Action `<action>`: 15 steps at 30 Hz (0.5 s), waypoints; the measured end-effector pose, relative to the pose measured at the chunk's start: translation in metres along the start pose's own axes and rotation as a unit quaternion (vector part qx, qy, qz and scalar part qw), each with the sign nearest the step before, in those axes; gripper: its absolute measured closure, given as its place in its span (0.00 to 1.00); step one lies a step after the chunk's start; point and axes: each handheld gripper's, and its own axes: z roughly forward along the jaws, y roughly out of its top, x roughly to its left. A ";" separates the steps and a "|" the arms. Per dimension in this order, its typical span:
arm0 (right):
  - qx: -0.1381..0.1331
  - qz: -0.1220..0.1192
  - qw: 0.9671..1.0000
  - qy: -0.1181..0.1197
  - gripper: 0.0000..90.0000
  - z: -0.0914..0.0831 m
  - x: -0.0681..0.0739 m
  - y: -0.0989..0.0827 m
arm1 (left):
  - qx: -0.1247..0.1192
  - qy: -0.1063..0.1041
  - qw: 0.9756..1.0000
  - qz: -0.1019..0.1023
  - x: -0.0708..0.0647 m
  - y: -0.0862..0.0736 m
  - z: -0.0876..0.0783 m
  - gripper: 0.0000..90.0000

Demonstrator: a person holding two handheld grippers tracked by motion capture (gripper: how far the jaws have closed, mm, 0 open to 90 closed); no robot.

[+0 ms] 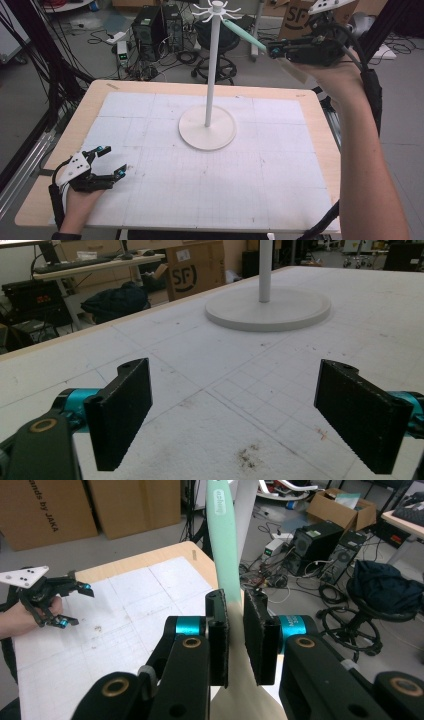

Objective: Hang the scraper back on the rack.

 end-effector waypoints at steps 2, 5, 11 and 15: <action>0.001 0.000 1.000 -0.001 0.90 0.001 0.000 0.000 | 0.000 0.000 1.000 0.000 0.000 0.000 0.000 0.18; 0.006 -0.001 1.000 -0.003 0.90 0.003 -0.001 -0.001 | 0.000 0.000 1.000 0.000 0.000 0.000 0.000 0.18; 0.011 0.002 1.000 -0.001 0.90 0.007 -0.001 -0.002 | 0.000 0.000 1.000 0.001 0.000 0.000 0.000 0.18; 0.013 0.005 1.000 -0.003 0.90 0.010 -0.002 -0.004 | 0.000 0.000 1.000 0.000 0.000 0.000 0.000 0.18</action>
